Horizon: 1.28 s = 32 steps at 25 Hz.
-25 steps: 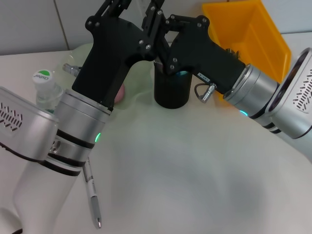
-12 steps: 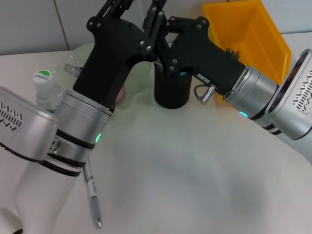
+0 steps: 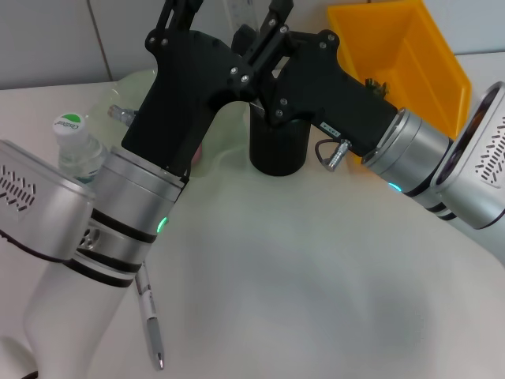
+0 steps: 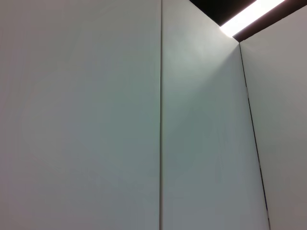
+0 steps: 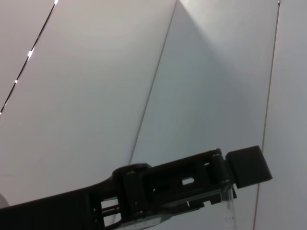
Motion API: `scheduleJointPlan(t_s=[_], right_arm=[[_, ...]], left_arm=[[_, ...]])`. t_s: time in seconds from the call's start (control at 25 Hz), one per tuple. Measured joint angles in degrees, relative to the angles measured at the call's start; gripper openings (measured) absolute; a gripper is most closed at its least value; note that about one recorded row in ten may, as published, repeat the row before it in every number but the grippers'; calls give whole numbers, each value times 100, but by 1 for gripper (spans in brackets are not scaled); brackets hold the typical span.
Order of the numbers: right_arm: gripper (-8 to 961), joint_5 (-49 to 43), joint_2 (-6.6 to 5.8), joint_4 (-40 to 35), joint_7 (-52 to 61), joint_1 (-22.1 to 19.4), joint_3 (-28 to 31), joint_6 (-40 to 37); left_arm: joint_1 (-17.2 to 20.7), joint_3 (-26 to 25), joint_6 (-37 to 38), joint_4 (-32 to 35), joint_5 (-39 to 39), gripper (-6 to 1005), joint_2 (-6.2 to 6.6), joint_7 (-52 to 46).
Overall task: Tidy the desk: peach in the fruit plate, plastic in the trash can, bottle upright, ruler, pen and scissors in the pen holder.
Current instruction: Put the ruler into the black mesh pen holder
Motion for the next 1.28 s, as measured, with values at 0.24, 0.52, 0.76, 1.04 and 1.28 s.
scheduleJointPlan(t_s=[0.24,0.52,0.76,1.04,1.28], right_arm=[[10,0,0,0,0,-8,-9,-36],[10,12,0,4,0,-38,57,-40],[11,56,-9,-182,230,-144,619,300],[10,60,-16,-457,729,-138,780,887],[10,62,-8,-574,891,-32,848,1497]], left_arm=[[19,12,20,5,-2,789,0,-2],[88,-8,51,48,-3,832,7,-114],[265,-463,37,-114,859,832,80,-1219],[644,-1519,-242,-231,3211,832,278,-2981],[756,-2423,-539,-236,5119,832,502,-4838]])
